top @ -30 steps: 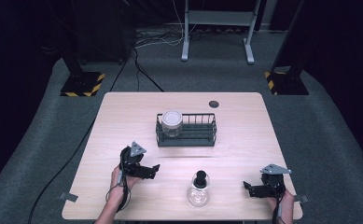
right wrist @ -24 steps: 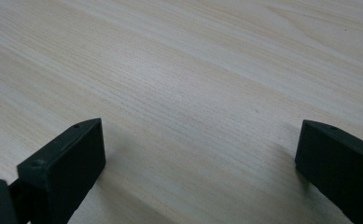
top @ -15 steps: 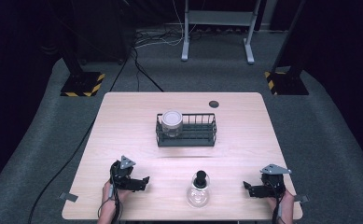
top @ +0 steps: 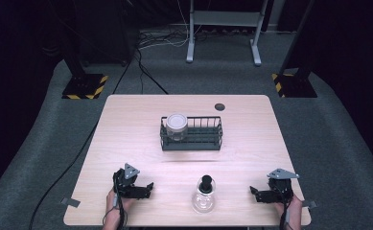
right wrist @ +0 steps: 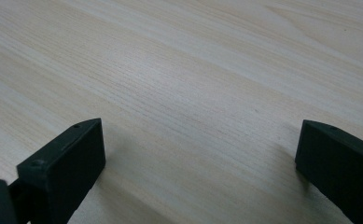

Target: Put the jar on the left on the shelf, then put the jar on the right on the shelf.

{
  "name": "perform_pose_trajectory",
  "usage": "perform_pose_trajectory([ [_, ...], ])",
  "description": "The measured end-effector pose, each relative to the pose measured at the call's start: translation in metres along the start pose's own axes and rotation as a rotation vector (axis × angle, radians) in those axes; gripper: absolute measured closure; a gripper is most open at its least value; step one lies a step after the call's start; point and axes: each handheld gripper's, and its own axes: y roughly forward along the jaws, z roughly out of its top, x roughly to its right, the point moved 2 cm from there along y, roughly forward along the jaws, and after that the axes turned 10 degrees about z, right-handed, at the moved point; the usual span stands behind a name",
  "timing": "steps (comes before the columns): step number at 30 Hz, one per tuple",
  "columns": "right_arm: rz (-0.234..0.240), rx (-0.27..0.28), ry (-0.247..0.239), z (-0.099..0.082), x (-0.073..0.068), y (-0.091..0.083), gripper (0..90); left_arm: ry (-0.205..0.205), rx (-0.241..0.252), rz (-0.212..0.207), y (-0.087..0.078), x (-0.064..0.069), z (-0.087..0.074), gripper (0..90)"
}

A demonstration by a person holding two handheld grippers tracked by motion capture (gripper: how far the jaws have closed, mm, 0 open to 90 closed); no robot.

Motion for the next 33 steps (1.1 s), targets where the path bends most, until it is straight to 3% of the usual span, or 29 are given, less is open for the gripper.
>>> perform_pose_trajectory([
  [22, -0.001, 0.002, 0.000, -0.0003, -0.0002, -0.0005, 1.3, -0.002, 0.002, 0.002, 0.0003, -0.0002, 0.0001, 0.0],
  [33, -0.052, -0.008, 0.019, -0.0001, -0.0006, -0.0016, 0.0, 0.004, 0.007, 0.017, -0.0011, 0.0016, -0.0002, 0.6],
])
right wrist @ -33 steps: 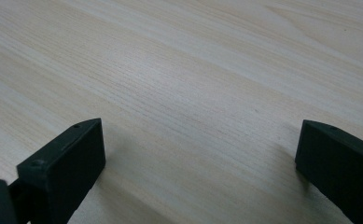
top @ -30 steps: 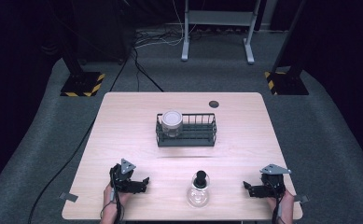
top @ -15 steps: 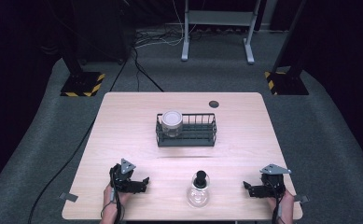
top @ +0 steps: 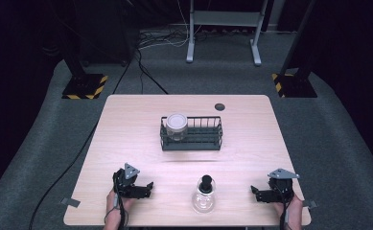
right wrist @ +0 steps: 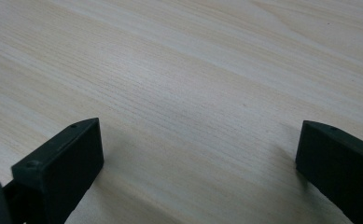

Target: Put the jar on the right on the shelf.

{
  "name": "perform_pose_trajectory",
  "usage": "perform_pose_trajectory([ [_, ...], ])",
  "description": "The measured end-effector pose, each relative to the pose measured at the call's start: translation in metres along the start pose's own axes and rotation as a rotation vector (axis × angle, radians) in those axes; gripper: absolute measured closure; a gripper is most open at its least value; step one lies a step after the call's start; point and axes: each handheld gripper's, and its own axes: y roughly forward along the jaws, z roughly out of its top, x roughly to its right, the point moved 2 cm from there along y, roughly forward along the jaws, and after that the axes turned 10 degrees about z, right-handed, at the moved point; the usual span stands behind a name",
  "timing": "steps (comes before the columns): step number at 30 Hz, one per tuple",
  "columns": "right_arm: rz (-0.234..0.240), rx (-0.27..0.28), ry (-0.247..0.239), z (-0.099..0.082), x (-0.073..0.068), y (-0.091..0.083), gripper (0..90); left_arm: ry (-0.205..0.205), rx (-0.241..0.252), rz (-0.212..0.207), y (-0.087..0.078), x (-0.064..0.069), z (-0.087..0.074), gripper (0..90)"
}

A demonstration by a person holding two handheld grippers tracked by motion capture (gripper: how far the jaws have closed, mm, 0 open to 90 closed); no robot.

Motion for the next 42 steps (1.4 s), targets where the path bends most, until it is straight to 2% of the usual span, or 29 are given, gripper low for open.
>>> perform_pose_trajectory([
  [2, -0.014, -0.003, 0.010, 0.000, -0.003, 0.000, 0.0, 0.004, 0.004, 0.006, 0.000, 0.001, 0.000, 0.6],
  [5, -0.036, -0.001, -0.005, 0.000, -0.015, -0.001, 0.0, 0.004, 0.003, 0.003, 0.000, 0.000, 0.000, 0.6],
  [9, -0.018, 0.042, -0.034, 0.005, -0.038, -0.006, 0.4, 0.002, -0.001, -0.008, 0.000, 0.000, 0.000, 0.7],
  [13, 0.034, 0.102, -0.064, 0.012, -0.060, -0.012, 0.9, -0.003, -0.002, -0.014, 0.001, 0.000, 0.000, 0.8],
  [17, 0.054, 0.116, -0.108, 0.017, -0.081, -0.013, 1.1, -0.009, -0.003, -0.012, 0.001, 0.000, 0.001, 0.8],
  [22, 0.130, 0.153, -0.131, 0.021, -0.107, -0.016, 1.1, -0.007, -0.004, -0.012, 0.001, 0.000, 0.001, 0.8],
  [25, 0.150, 0.165, -0.153, 0.024, -0.119, -0.017, 1.1, -0.006, -0.005, -0.012, 0.001, 0.000, 0.001, 0.8],
  [27, 0.183, 0.183, -0.154, 0.025, -0.126, -0.017, 1.1, -0.006, -0.005, -0.012, 0.001, 0.000, 0.001, 0.8],
  [32, 0.225, 0.202, -0.167, 0.029, -0.140, -0.013, 1.1, -0.009, -0.004, -0.012, 0.001, 0.000, 0.001, 0.8],
  [38, 0.299, 0.227, -0.170, 0.034, -0.153, -0.010, 0.9, -0.010, -0.005, -0.009, 0.001, 0.001, 0.001, 0.9],
  [42, 0.322, 0.239, -0.179, 0.039, -0.161, -0.009, 0.5, -0.011, -0.004, -0.010, 0.002, 0.001, 0.001, 0.9],
])
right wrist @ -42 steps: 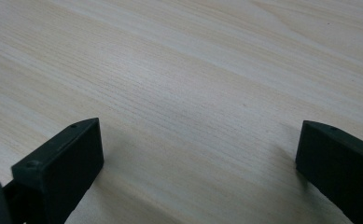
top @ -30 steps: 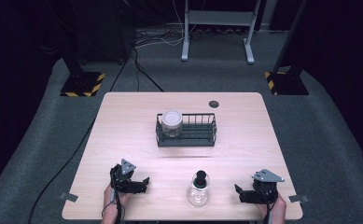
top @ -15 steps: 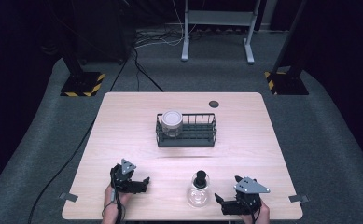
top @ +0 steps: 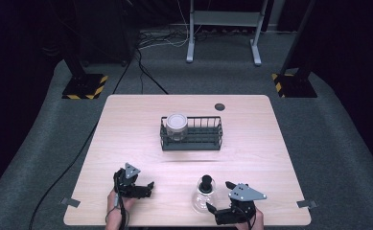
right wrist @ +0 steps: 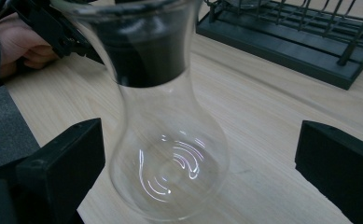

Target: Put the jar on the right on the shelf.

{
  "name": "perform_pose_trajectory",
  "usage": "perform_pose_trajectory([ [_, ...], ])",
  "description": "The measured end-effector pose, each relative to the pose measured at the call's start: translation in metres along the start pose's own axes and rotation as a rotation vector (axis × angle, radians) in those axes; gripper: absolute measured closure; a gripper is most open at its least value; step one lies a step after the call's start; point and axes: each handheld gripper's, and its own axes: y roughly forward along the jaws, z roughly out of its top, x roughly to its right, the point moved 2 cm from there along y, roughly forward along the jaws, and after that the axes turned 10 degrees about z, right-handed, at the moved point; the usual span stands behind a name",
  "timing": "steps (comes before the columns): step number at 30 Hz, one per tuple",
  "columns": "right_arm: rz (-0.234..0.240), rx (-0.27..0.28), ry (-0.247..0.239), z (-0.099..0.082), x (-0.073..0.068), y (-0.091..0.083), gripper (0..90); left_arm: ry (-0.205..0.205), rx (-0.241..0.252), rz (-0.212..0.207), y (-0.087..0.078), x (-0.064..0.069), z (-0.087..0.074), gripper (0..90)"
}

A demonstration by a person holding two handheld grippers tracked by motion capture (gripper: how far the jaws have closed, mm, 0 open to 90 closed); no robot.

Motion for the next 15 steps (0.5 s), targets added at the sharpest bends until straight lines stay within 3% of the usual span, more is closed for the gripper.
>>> perform_pose_trajectory([
  [15, 0.040, 0.033, -0.028, 0.014, -0.007, 0.020, 0.0, 0.002, -0.002, 0.001, 0.000, 0.000, 0.000, 0.9],
])
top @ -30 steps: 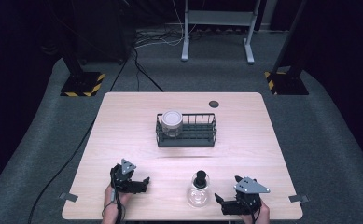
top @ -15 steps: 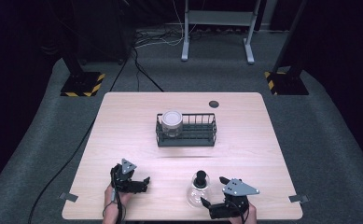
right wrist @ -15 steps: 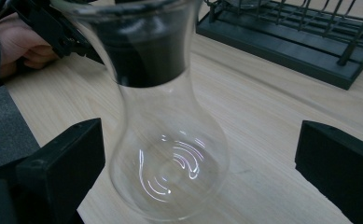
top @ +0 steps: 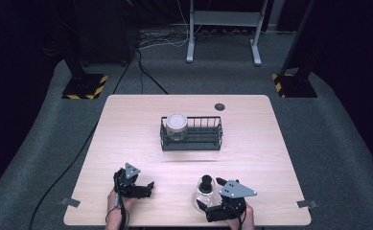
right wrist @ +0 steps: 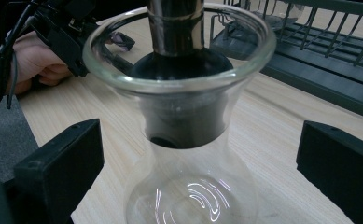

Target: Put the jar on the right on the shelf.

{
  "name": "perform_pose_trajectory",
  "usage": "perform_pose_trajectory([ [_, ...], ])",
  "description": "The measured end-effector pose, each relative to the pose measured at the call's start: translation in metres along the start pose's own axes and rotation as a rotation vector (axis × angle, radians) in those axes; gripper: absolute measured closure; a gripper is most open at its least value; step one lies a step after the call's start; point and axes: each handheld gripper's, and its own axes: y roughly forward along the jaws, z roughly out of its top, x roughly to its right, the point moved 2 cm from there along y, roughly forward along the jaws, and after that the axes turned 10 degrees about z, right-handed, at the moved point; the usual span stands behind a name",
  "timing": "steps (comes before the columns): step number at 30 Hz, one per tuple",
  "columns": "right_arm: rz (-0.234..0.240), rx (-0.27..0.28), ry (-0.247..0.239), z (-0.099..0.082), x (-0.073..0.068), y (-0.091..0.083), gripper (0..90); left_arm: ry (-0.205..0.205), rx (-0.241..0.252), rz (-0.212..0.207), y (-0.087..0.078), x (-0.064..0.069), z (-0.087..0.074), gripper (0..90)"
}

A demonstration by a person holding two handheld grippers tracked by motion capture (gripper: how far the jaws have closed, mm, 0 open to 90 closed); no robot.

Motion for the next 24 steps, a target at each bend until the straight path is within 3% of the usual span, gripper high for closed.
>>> perform_pose_trajectory([
  [11, -0.002, 0.004, -0.010, 0.0009, 0.0001, 0.0076, 1.3, -0.002, 0.001, -0.001, 0.0007, 0.0011, 0.0009, 0.9],
  [17, -0.003, 0.073, -0.022, 0.0027, -0.0020, 0.0036, 25.6, -0.002, 0.002, -0.001, 0.0008, 0.0013, 0.0009, 0.9],
  [24, 0.016, 0.087, -0.028, 0.0027, -0.0027, 0.0006, 43.0, -0.002, 0.002, -0.001, 0.0009, 0.0014, 0.0010, 0.9],
])
